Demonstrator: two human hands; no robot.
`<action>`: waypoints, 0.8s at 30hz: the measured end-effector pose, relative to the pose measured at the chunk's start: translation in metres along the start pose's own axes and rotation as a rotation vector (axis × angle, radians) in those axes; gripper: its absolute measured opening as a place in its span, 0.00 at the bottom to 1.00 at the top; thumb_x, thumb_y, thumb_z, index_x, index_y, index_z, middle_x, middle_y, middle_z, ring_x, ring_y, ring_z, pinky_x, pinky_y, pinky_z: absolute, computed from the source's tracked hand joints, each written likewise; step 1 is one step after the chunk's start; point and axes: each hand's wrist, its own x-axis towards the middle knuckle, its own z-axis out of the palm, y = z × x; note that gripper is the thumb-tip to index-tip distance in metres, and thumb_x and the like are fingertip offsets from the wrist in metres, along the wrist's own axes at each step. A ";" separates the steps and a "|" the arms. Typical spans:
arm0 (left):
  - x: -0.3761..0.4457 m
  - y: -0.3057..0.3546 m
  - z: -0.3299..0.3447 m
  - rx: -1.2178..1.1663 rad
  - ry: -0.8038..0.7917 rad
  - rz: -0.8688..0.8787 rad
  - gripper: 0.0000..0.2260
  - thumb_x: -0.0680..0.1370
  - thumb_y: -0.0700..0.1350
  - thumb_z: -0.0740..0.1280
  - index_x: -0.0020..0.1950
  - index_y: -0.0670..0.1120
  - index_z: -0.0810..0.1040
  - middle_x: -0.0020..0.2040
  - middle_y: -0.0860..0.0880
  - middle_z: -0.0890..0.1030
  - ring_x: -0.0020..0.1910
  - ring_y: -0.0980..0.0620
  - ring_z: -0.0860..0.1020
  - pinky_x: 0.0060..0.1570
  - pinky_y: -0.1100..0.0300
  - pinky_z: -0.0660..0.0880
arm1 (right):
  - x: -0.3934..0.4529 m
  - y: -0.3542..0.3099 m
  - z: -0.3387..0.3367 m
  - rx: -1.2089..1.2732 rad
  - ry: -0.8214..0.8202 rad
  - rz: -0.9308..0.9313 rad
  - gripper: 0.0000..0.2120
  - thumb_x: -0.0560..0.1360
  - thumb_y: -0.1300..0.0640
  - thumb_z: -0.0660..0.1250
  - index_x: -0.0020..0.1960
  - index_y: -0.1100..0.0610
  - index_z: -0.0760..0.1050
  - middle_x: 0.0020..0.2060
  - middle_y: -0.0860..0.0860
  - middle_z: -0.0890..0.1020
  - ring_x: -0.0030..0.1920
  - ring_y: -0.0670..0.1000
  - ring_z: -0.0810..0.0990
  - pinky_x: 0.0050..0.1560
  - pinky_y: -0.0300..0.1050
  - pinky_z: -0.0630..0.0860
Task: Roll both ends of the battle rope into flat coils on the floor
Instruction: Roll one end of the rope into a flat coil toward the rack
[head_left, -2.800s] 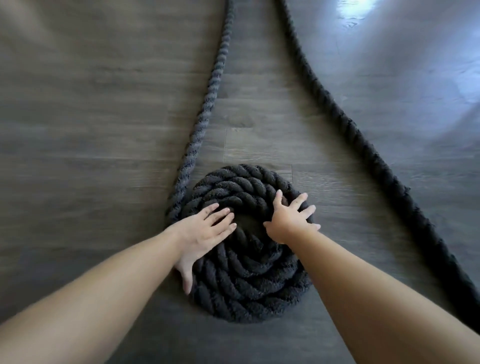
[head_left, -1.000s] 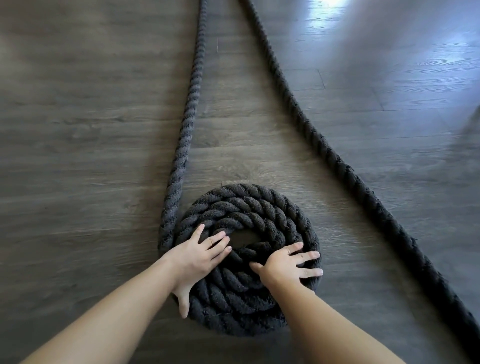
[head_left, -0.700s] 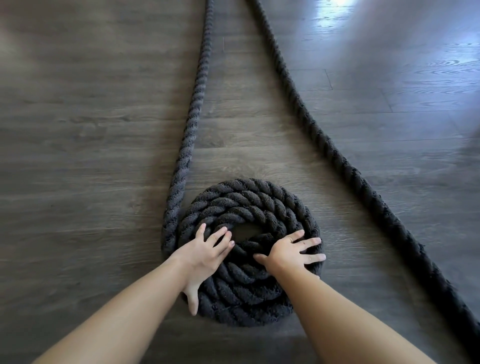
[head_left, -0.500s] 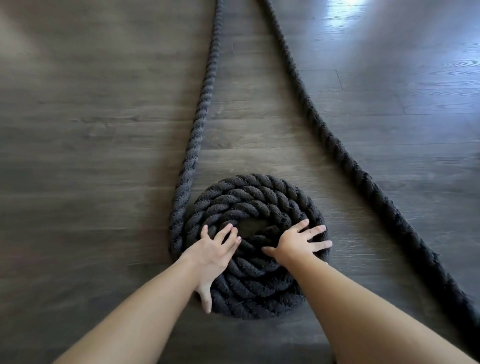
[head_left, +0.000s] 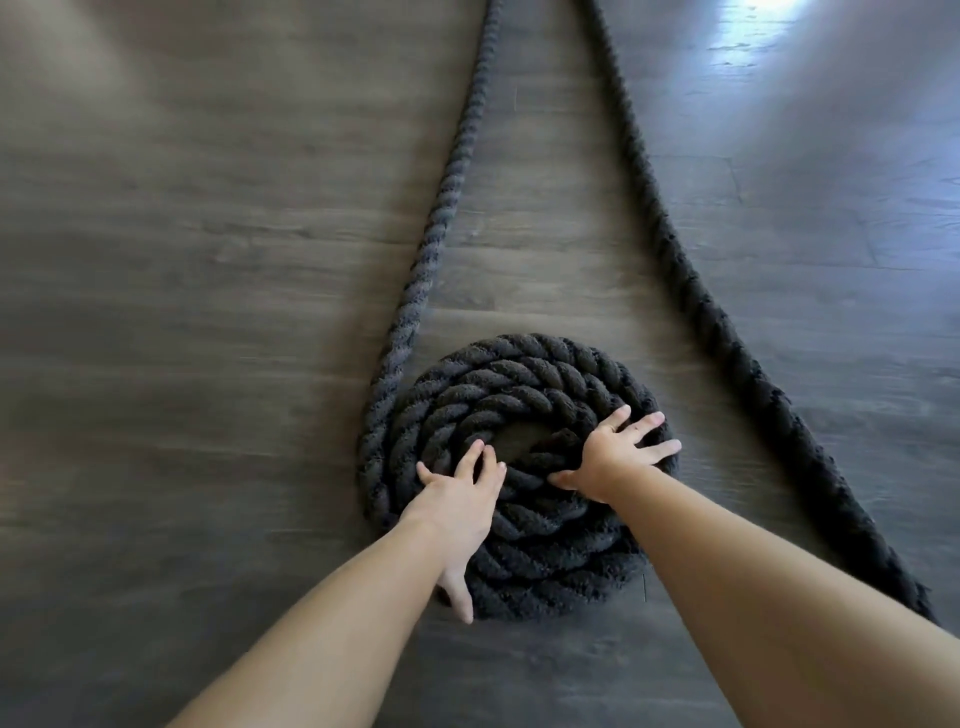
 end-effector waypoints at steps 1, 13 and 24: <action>0.001 0.000 -0.002 0.014 0.003 -0.001 0.72 0.57 0.80 0.69 0.79 0.32 0.42 0.79 0.33 0.37 0.78 0.31 0.36 0.55 0.25 0.71 | 0.003 -0.001 -0.004 -0.014 0.002 -0.013 0.70 0.64 0.30 0.74 0.77 0.63 0.28 0.74 0.71 0.32 0.74 0.75 0.37 0.67 0.78 0.52; 0.031 0.006 -0.031 -0.158 -0.026 -0.133 0.74 0.57 0.81 0.67 0.72 0.29 0.32 0.78 0.31 0.36 0.77 0.29 0.35 0.53 0.27 0.75 | 0.042 -0.018 -0.058 -0.151 -0.014 -0.139 0.68 0.65 0.34 0.75 0.77 0.60 0.28 0.75 0.67 0.31 0.73 0.78 0.38 0.67 0.79 0.56; 0.062 0.009 -0.082 -0.406 -0.153 -0.324 0.70 0.62 0.76 0.71 0.77 0.32 0.32 0.79 0.32 0.35 0.78 0.31 0.35 0.64 0.29 0.68 | 0.077 -0.044 -0.115 -0.328 -0.016 -0.308 0.67 0.66 0.34 0.75 0.77 0.60 0.28 0.74 0.67 0.30 0.73 0.78 0.37 0.64 0.81 0.57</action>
